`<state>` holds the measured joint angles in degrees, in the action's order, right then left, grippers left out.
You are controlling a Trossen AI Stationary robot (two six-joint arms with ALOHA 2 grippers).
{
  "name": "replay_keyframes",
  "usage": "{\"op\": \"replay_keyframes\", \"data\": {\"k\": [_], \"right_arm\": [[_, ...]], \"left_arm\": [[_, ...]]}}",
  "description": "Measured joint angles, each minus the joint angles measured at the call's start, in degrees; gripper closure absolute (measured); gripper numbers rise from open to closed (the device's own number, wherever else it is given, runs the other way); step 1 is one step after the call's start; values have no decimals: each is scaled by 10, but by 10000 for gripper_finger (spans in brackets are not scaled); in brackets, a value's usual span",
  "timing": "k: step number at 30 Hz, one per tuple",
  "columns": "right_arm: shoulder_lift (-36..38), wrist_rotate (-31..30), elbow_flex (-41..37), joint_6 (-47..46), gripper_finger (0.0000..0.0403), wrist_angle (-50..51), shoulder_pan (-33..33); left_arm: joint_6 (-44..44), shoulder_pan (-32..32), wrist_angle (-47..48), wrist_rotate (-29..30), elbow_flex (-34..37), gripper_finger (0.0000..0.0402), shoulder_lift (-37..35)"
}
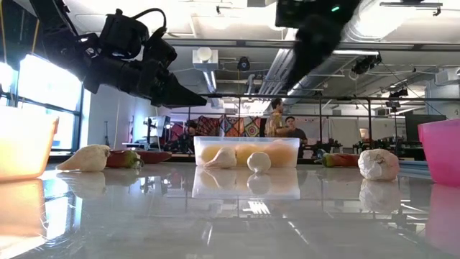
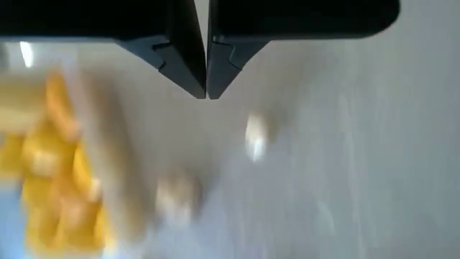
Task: Sort produce into baskets
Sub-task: Put the top center garlic into the pink bin
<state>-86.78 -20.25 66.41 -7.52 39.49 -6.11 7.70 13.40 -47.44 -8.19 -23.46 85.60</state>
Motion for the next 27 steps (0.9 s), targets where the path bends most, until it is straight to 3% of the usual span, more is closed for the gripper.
{"op": "replay_keyframes", "data": {"k": [6,14,22,27], "right_arm": [[0,100,-66,151,402,-242,97],[0,160,-161,220,402,-468,175],[0,169,-246,245,403,-626,198],[0,169,-280,232,403,-680,204]], "left_arm": [[0,0,0,0,0,402,0],[-38,2,25,0,-16,401,0],[-24,2,198,-3,-104,402,-3],[-12,2,384,0,-192,402,-7]]}}
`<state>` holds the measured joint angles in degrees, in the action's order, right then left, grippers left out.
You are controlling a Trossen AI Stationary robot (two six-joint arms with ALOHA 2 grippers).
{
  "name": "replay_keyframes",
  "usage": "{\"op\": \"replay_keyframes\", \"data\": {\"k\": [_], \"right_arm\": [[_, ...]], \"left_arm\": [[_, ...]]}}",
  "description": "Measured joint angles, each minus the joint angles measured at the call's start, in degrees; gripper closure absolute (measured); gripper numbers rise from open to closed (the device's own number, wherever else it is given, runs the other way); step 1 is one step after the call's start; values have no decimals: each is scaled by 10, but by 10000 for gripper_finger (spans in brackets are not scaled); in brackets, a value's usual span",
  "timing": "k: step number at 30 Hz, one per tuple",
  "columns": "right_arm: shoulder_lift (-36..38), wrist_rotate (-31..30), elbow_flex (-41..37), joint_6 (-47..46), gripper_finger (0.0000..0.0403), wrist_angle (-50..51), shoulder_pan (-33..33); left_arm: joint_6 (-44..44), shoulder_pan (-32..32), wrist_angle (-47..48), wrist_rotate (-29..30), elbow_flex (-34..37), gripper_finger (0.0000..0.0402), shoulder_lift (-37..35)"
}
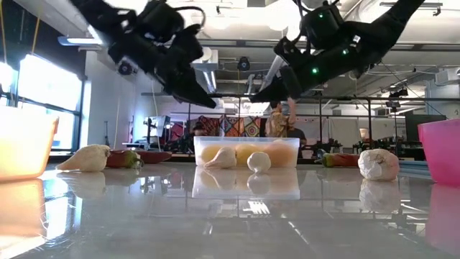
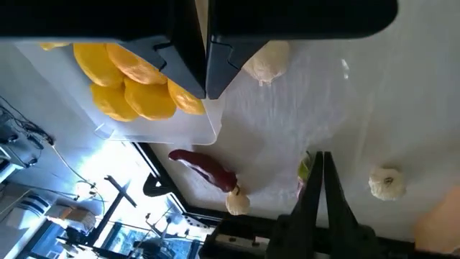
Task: Sort produce into baskets
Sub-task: Put the top center garlic into the pink bin
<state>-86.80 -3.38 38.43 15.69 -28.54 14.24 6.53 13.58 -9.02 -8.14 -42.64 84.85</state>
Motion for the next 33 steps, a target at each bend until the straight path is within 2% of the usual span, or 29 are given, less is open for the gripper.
{"op": "replay_keyframes", "data": {"k": [4,7,9,13,16,23,28,33], "right_arm": [[0,0,-1,16,403,6,0],[0,-1,-1,27,403,6,3],[0,-2,-1,28,403,8,7],[0,-4,-1,28,403,16,14],[0,-5,-1,28,403,21,18],[42,-33,0,19,403,79,19],[87,-34,0,-6,403,134,18],[97,-34,0,-8,403,150,8]], "left_arm": [[-18,-1,207,21,-81,401,-1],[-24,-5,325,62,-120,401,-2],[-41,-7,374,93,-132,401,-2],[-29,-10,431,101,-134,382,0],[-41,-18,401,102,-134,351,13],[-54,-24,243,109,-134,263,86],[-12,-25,165,185,-134,211,137],[17,-24,117,207,-134,177,162]]}}
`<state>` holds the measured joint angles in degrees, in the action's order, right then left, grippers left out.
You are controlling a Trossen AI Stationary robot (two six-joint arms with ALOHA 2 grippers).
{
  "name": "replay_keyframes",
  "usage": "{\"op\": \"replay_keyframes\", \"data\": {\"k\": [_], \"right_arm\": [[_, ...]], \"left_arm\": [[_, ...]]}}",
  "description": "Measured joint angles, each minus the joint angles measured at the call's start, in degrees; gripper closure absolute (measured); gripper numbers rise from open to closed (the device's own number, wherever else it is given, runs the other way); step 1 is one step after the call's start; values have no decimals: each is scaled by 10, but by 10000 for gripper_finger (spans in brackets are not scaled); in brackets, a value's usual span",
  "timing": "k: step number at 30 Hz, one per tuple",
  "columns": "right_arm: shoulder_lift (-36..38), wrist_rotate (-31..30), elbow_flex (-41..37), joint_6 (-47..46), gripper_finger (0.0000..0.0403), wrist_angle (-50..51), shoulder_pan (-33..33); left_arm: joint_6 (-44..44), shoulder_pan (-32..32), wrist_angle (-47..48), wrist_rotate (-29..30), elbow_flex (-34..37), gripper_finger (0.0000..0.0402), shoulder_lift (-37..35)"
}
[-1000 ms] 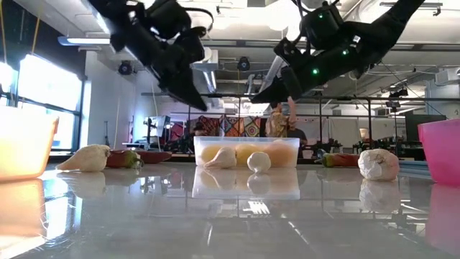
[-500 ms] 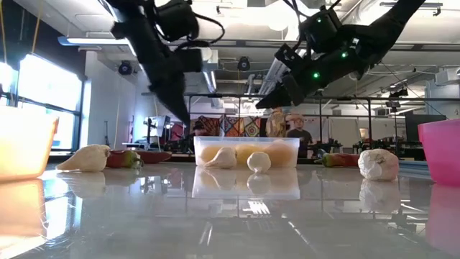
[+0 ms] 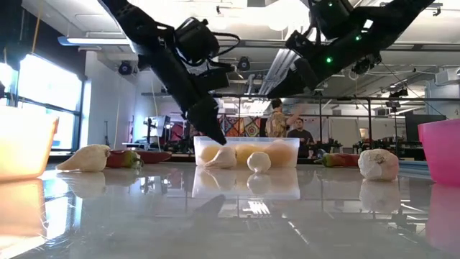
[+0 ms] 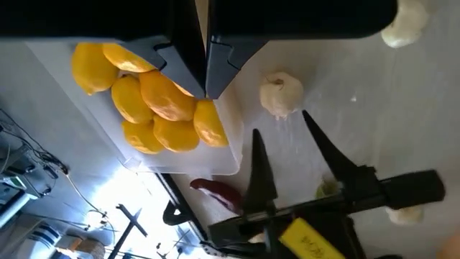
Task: Sort produce into baskets
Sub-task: Put the top center garlic into the pink bin
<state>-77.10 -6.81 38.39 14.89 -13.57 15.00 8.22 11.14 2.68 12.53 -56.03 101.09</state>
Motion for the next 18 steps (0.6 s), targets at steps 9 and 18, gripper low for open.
{"op": "replay_keyframes", "data": {"k": [9,18], "right_arm": [[0,0,0,3,403,0,-4],[0,2,0,-8,403,-4,-4]], "left_arm": [[4,-1,0,-30,0,148,27],[5,1,-19,-29,0,151,39]]}}
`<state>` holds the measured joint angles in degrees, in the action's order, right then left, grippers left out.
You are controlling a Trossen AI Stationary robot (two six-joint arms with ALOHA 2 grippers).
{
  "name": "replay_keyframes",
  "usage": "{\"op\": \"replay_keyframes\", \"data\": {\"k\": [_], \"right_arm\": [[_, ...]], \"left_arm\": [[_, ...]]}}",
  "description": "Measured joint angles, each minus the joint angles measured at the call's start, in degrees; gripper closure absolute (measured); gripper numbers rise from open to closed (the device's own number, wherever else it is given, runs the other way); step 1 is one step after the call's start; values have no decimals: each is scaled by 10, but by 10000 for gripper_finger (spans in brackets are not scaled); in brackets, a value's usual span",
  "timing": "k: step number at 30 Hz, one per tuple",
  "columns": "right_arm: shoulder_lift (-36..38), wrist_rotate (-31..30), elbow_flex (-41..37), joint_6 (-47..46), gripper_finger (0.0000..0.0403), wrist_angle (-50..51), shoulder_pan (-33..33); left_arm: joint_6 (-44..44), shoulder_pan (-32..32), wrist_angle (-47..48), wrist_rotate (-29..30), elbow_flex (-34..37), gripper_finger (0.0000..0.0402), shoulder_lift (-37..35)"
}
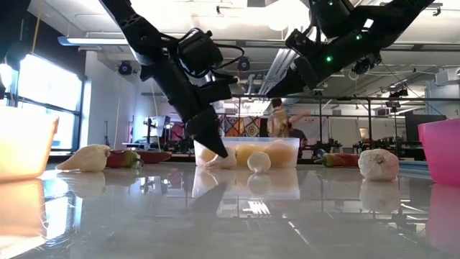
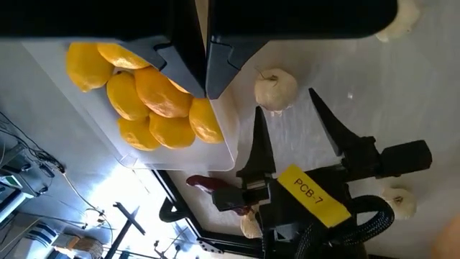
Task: Sort produce into baskets
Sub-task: Put the top center garlic into the pink bin
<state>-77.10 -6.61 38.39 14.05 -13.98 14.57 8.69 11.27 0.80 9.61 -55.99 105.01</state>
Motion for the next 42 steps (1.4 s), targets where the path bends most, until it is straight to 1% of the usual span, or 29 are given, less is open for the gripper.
{"op": "replay_keyframes", "data": {"k": [4,8,14,19,27,34,36,38,42], "right_arm": [[0,0,0,1,403,0,0],[0,0,0,-1,403,0,0],[0,0,0,-4,403,0,0],[0,-2,0,-7,403,21,-4],[0,-2,0,2,403,26,-40],[0,-3,0,36,403,26,-67],[0,-14,0,40,403,26,-71],[0,-24,0,40,403,26,-72],[0,-26,0,40,403,25,-71]], "left_arm": [[0,0,-3,-4,0,175,0],[-1,0,0,-6,0,215,0],[-16,-1,1,-43,0,278,-3],[-23,-6,3,-46,0,315,-15],[-65,-26,-23,-111,0,358,-20],[-67,-42,-21,-118,0,390,-20],[-62,-45,-21,-119,0,398,-20],[-60,-46,-21,-119,0,400,-20],[-51,-46,-2,-130,0,394,-20]]}}
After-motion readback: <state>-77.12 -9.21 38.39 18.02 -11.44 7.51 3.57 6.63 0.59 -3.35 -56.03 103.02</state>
